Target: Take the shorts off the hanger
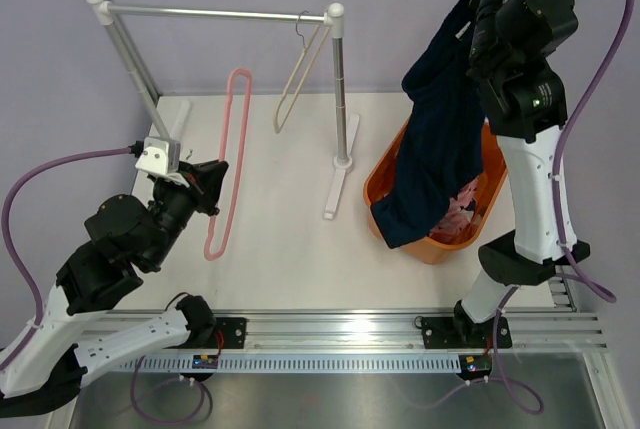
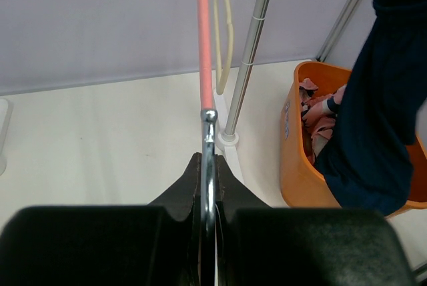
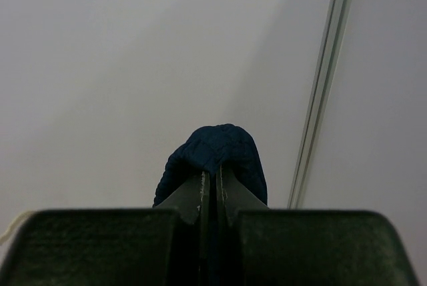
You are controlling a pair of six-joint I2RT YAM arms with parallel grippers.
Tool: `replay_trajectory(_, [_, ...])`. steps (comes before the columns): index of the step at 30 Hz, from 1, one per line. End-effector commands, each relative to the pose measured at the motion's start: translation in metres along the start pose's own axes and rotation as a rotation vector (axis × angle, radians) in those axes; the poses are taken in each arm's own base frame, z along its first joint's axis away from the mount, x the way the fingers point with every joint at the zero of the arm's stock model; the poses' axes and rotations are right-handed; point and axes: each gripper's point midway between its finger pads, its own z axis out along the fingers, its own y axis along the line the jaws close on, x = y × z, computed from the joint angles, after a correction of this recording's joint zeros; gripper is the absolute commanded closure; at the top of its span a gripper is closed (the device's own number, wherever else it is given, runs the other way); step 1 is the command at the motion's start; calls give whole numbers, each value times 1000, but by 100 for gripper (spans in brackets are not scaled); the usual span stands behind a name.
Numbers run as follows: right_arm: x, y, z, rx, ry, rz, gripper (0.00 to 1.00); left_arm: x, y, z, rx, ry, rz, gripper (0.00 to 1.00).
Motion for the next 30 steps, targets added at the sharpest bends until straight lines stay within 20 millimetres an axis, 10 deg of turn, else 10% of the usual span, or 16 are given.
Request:
replay_trajectory(1, [-11,-23,-5,11,7,114,100,-11,-5,-1,26,-43,-31,100])
replay_trajectory(5, [10,-54,-23,86,77,200,100,-9,-6,1,27,-39,-26,100])
replay_trajectory(6, [46,-49,-25,89,153,168,100,-8,-6,1,25,-38,-25,100])
replay_trajectory(14, [128,-66,-99,78,348,284,100,-17,2,-4,-6,-57,-19,100])
replay_trajectory(23, [297,-34,-124,37,761,206,98,-31,14,-10,-64,-60,-21,100])
replay_trajectory(30, [368,-6,-138,-50,919,281,75,-25,25,-29,-82,-15,-52,100])
